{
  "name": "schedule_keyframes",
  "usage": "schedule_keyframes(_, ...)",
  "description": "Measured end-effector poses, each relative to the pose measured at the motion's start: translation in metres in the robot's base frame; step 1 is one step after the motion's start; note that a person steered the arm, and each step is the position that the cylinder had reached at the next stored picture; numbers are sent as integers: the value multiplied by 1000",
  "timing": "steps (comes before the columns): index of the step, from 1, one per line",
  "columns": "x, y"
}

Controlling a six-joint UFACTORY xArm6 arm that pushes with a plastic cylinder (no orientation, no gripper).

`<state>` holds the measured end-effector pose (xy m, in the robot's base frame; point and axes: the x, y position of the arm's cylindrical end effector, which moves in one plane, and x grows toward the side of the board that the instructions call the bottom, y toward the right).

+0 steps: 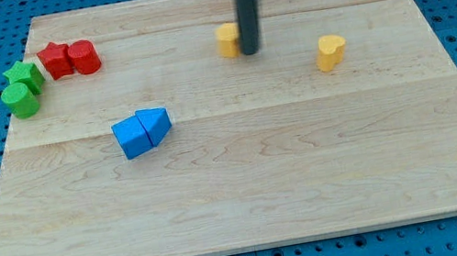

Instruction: Move yellow hexagon closer to red heart

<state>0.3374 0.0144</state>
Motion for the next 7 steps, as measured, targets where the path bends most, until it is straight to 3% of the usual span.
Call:
schedule_keyframes(2, -32, 44)
schedule_keyframes(3, -47, -3)
schedule_keyframes(4, -24, -83)
schedule_keyframes(5, -10, -104)
schedule_keyframes(6, -25, -33)
schedule_keyframes(7, -7, 2)
